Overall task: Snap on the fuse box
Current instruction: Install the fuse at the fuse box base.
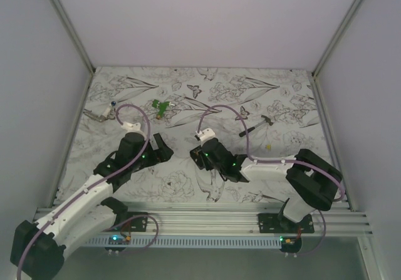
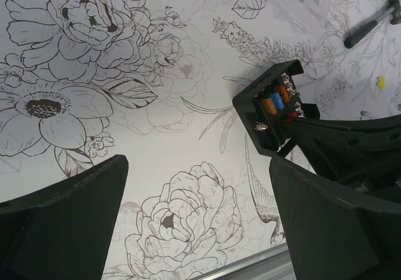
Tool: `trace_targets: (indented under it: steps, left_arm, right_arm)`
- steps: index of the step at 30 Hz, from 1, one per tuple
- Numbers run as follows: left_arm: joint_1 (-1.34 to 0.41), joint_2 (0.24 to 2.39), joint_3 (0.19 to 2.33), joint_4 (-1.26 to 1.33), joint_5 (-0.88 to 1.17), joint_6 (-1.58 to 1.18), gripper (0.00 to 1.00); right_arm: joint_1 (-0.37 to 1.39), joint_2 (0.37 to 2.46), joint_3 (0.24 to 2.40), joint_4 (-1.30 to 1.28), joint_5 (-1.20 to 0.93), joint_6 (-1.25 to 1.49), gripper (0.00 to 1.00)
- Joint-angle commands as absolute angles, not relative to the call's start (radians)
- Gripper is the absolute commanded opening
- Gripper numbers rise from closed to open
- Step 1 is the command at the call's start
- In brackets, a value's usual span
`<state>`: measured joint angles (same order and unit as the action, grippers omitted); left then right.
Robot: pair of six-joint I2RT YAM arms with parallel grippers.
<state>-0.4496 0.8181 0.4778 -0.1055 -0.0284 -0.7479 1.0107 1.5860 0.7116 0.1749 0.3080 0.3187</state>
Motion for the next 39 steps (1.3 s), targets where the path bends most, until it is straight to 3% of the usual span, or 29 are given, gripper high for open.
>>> trace_targets:
  steps: [1,8,29,39]
  left_arm:
    - [-0.442,0.839,0.488,-0.116,-0.024,-0.722,0.99]
    - [-0.442,0.881,0.484,-0.127,0.063,-0.704,0.99]
    - [-0.441,0.896,0.500,-0.135,0.018,-0.657,1.00]
    - [-0.440,0.906,0.503,-0.135,0.000,-0.648,1.00]
  right_arm:
    - [1.009,1.648,0.690,0.032,0.279,0.313,0.00]
    - [1.017,1.633,0.627,0.099,0.246,0.378,0.00]
    - [1.032,1.574,0.593,0.060,0.370,0.371,0.00]
    - [1.032,1.575,0.613,0.107,0.389,0.337,0.11]
